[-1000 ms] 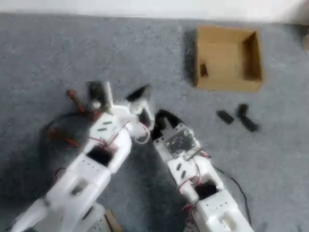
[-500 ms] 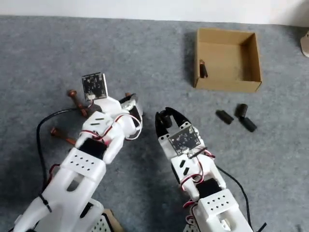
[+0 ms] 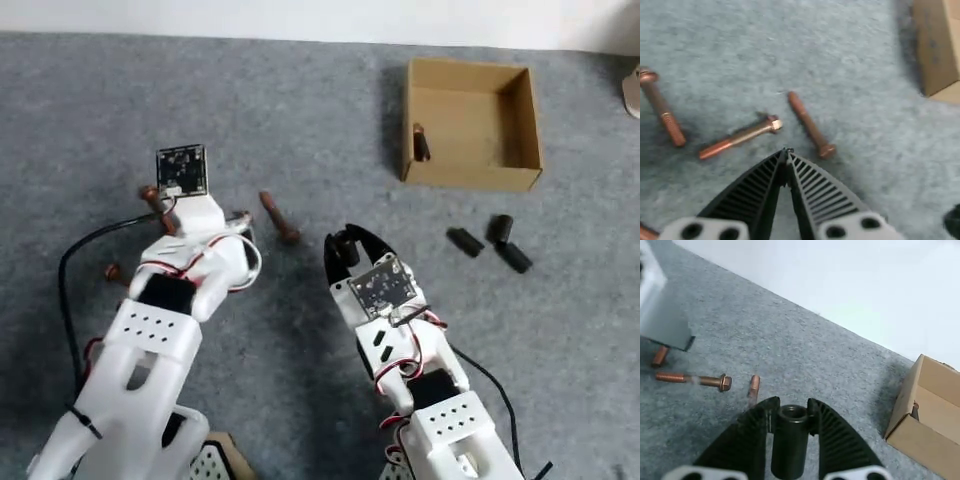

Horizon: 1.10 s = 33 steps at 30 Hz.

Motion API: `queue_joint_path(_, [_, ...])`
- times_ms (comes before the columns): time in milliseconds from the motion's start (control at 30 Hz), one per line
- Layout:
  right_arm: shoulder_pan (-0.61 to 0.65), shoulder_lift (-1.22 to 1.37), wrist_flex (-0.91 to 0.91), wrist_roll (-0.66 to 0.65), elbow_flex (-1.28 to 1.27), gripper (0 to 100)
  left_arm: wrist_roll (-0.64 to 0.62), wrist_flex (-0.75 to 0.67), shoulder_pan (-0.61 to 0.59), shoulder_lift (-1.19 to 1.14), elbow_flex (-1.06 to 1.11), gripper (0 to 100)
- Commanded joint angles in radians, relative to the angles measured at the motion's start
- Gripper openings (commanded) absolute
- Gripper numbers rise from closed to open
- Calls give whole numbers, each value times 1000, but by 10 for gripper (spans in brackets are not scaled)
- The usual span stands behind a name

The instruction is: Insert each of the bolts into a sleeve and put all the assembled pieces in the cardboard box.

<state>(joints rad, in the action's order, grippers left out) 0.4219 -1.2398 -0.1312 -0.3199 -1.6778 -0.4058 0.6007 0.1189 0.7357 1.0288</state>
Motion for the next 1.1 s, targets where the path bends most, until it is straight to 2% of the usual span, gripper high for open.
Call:
queue_joint_path(0, [-15, -24, 4, 9, -99, 5, 38, 15, -51, 15, -4, 7])
queue_joint_path(133, [-15, -22, 4, 9, -99, 5, 124, 71, -82, 15, -5, 7])
queue_joint_path(333, [-13, -21, 4, 12, -99, 5, 563, 98, -102, 16, 1, 8])
queue_joint_path(433, [-12, -21, 12, 14, -99, 5, 681, 109, -104, 18, 27, 8])
queue_joint_path(633, [7, -21, 39, 12, -97, 5, 721, 198, -102, 13, -15, 8])
queue_joint_path(733, [12, -21, 39, 12, -97, 5, 813, 284, -94, 12, -82, 8])
queue_joint_path(800, [12, -21, 39, 12, -97, 5, 825, 336, -94, -15, -137, 8])
queue_joint_path(900, [12, -21, 39, 12, -97, 5, 873, 400, -91, -119, -234, 15])
queue_joint_path(1067, [10, -21, 41, 11, -97, 5, 910, 443, -91, -378, -421, 88])
